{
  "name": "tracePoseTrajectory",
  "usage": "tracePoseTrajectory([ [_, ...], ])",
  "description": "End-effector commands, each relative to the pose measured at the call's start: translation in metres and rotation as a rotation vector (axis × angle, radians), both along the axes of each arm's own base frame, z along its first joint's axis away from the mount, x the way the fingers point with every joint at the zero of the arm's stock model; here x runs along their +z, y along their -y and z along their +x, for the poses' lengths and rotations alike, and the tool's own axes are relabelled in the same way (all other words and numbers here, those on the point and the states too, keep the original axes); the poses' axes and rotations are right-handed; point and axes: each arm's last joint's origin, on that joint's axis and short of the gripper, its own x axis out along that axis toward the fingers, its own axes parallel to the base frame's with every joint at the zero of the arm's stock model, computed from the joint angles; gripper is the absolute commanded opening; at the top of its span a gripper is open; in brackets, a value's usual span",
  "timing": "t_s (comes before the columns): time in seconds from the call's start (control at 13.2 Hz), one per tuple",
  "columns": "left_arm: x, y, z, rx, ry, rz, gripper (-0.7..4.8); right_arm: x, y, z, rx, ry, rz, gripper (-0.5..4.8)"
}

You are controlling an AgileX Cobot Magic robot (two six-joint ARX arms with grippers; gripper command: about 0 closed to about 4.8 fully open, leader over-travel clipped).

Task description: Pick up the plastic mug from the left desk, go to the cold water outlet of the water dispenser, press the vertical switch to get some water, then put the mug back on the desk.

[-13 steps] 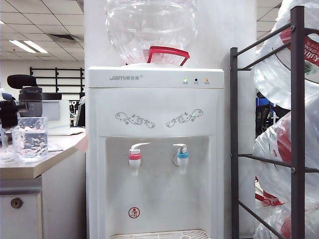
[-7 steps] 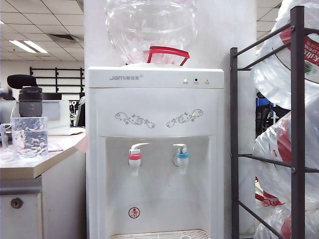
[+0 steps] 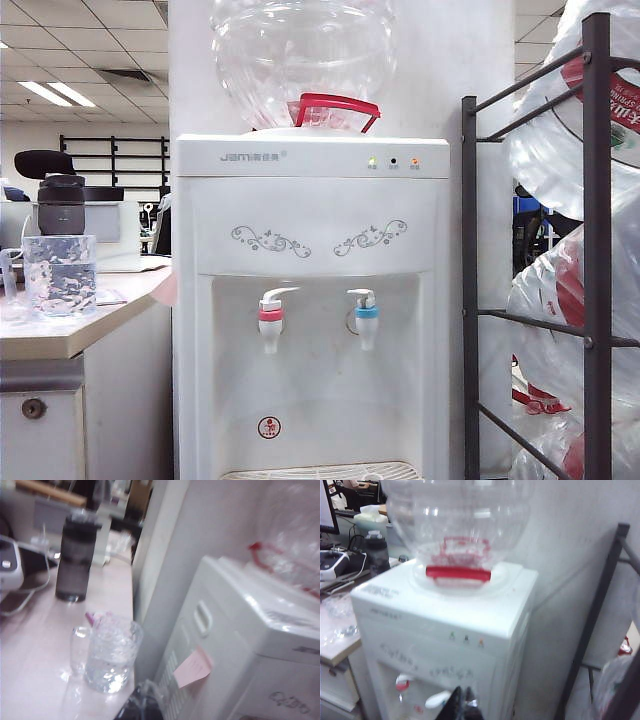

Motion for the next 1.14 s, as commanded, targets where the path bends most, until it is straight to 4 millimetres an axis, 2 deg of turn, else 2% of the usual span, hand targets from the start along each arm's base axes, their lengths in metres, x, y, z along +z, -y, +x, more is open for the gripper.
tracePoseTrajectory([
  [0.08, -0.031, 0.002, -0.023, -0.009, 0.015, 0.019, -0.06, -0.041, 0.01, -0.025, -0.055, 0.065, 0.023, -0.05],
  [0.15, -0.035, 0.002, -0.025, -0.009, 0.02, 0.015, -0.06, -0.048, 0.011, -0.028, -0.068, 0.089, 0.032, -0.05],
  [0.3, -0.047, 0.001, -0.026, 0.055, 0.007, 0.008, -0.06, -0.086, 0.015, -0.036, -0.103, 0.142, 0.062, -0.05],
  [0.38, -0.05, 0.0, -0.026, 0.062, -0.017, 0.006, -0.06, -0.096, 0.016, -0.038, -0.11, 0.136, 0.073, -0.05],
  [0.45, -0.052, 0.0, -0.026, 0.086, -0.044, 0.018, -0.06, -0.114, 0.019, -0.041, -0.165, 0.125, 0.106, -0.05],
  [0.53, -0.052, -0.001, -0.026, 0.1, -0.044, 0.039, -0.06, -0.121, 0.02, -0.041, -0.203, 0.121, 0.107, -0.05],
  [0.61, -0.054, -0.001, -0.026, 0.123, -0.065, 0.061, -0.01, -0.147, 0.022, -0.041, -0.291, 0.099, 0.109, -0.05],
  [0.68, -0.057, -0.001, -0.026, 0.112, -0.098, 0.061, -0.01, -0.156, 0.022, -0.039, -0.293, 0.054, 0.086, -0.05],
  [1.14, -0.058, 0.001, -0.026, 0.081, -0.101, 0.062, -0.01, -0.158, 0.022, -0.039, -0.29, 0.039, 0.078, -0.05],
])
